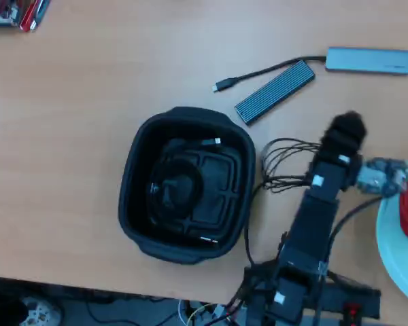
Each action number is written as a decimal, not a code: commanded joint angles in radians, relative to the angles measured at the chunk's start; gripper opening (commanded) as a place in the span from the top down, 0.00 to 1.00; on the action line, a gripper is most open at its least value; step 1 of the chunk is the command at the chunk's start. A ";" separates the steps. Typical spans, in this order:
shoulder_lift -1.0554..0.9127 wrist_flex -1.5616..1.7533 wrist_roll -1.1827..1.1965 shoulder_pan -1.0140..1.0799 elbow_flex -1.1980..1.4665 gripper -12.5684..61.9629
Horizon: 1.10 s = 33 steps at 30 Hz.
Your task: Put a black charging cable in a black bowl and put a red charging cable in a green bowl
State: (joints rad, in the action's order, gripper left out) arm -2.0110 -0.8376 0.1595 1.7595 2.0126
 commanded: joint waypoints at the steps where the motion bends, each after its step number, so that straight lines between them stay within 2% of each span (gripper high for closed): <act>1: -0.028 0.080 0.008 -0.071 -0.038 0.52; 4: -0.026 0.143 0.018 -0.158 -0.003 0.52; 9: -0.026 0.430 0.023 -0.259 0.187 0.52; 18: -0.043 0.957 0.017 -0.199 0.788 0.52; 22: -0.097 1.183 0.017 -0.190 0.945 0.52; 33: -0.230 1.232 -0.137 -0.166 1.147 0.52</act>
State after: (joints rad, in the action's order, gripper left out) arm -2.2089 0.3451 0.0813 1.5923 3.1247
